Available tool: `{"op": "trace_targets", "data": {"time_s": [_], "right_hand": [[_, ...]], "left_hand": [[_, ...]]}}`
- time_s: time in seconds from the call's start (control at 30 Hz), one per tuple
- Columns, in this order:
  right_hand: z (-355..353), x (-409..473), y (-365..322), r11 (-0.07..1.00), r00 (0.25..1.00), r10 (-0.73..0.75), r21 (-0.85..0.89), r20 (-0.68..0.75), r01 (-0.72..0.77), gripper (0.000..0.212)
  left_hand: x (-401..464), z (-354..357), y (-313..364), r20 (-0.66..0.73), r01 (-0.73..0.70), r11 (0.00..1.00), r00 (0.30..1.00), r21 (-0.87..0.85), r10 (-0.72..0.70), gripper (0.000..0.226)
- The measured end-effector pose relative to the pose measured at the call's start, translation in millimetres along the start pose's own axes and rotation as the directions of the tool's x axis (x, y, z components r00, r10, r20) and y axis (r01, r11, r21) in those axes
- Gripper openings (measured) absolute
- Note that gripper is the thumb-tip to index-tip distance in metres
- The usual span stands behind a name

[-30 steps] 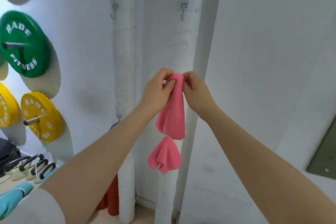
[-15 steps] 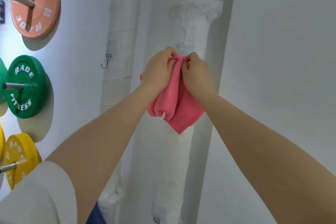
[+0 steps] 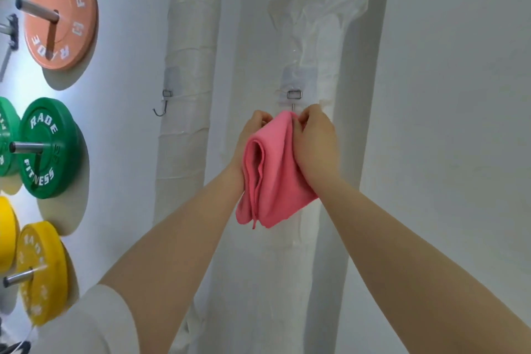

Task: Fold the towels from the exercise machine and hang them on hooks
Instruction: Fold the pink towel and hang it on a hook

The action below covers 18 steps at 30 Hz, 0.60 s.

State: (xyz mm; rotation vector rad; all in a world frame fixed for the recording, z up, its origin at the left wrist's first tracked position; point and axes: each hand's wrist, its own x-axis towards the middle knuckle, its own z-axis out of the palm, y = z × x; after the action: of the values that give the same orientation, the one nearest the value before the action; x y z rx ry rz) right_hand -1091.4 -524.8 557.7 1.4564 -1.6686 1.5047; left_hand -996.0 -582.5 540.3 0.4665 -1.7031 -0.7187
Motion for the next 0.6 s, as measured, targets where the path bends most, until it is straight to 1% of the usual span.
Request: {"op": "trace_targets", "data": {"time_s": [0.07, 0.1, 0.13, 0.2, 0.23, 0.3, 0.37, 0.4, 0.47, 0.53, 0.6], "right_hand": [[5, -11, 5, 0.998, 0.999, 0.001, -0.056, -0.036, -0.003, 0.020], [6, -19, 9, 0.996, 0.999, 0.000, -0.090, -0.038, -0.003, 0.023], [7, -27, 12, 0.994, 1.000, 0.008, -0.112, -0.027, -0.011, 0.026], [7, -50, 18, 0.990, 0.999, 0.050, -0.135, 0.018, -0.048, 0.034], [6, -64, 20, 0.986, 0.996, 0.078, -0.153, 0.040, -0.071, 0.039], [1, -98, 22, 0.978, 0.985, 0.146, -0.160, 0.091, -0.130, 0.050], [-6, -137, 20, 0.971, 0.966, 0.218, -0.131, 0.142, -0.200, 0.051], [-10, -158, 17, 0.964, 0.952, 0.253, -0.128, 0.172, -0.233, 0.050], [-19, -200, 7, 0.947, 0.914, 0.320, -0.118, 0.248, -0.299, 0.046], [-28, -241, -9, 0.930, 0.871, 0.366, -0.116, 0.329, -0.348, 0.040], [-34, -281, -26, 0.927, 0.838, 0.375, -0.155, 0.395, -0.342, 0.034]], "left_hand": [[-15, 10, -3, 0.004, 0.142, 0.982, 0.990, -0.128, -0.143, 0.011], [-20, 13, -6, -0.002, 0.187, 0.970, 0.982, -0.157, -0.190, 0.011], [-25, 15, -11, -0.035, 0.161, 0.973, 0.985, -0.163, -0.169, 0.013], [-38, 12, -19, -0.091, 0.098, 0.994, 0.991, -0.048, -0.102, 0.013], [-47, 8, -22, -0.079, 0.092, 0.993, 0.993, 0.068, -0.087, 0.013], [-79, 1, -22, -0.001, 0.082, 0.968, 0.996, 0.236, -0.084, 0.011], [-118, -12, -25, 0.042, 0.079, 0.937, 0.994, 0.341, -0.099, 0.034], [-138, -19, -27, 0.049, 0.079, 0.922, 0.993, 0.380, -0.105, 0.042], [-181, -35, -25, 0.088, 0.112, 0.901, 0.983, 0.418, -0.163, 0.045], [-223, -51, -25, 0.176, 0.150, 0.896, 0.954, 0.417, -0.241, 0.038], [-269, -68, -25, 0.269, 0.150, 0.878, 0.916, 0.454, -0.296, 0.030]]}}
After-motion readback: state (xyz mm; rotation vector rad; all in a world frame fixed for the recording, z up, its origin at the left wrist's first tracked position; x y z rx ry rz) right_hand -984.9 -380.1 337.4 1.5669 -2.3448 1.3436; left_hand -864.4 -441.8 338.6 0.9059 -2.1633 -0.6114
